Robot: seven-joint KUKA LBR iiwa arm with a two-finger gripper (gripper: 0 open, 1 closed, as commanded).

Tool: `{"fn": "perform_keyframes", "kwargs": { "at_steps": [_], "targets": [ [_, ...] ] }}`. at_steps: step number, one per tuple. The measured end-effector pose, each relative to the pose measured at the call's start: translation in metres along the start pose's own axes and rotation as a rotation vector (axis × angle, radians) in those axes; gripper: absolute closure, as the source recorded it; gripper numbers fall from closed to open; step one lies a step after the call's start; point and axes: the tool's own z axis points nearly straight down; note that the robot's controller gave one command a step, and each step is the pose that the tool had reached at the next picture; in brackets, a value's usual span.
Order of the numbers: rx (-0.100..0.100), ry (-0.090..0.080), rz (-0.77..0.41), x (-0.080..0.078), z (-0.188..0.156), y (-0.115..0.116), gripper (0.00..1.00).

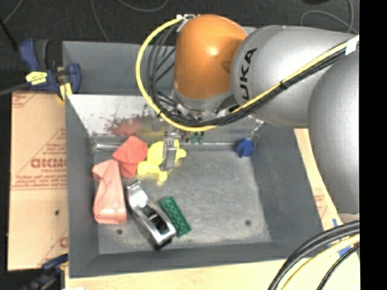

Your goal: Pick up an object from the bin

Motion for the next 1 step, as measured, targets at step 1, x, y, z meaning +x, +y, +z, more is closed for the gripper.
{"fn": "perform_keyframes", "kwargs": {
  "at_steps": [1],
  "targets": [
    [-0.001, -0.008, 0.002, -0.0015, -0.0055, -0.0006, 0.00]
  ]
}}
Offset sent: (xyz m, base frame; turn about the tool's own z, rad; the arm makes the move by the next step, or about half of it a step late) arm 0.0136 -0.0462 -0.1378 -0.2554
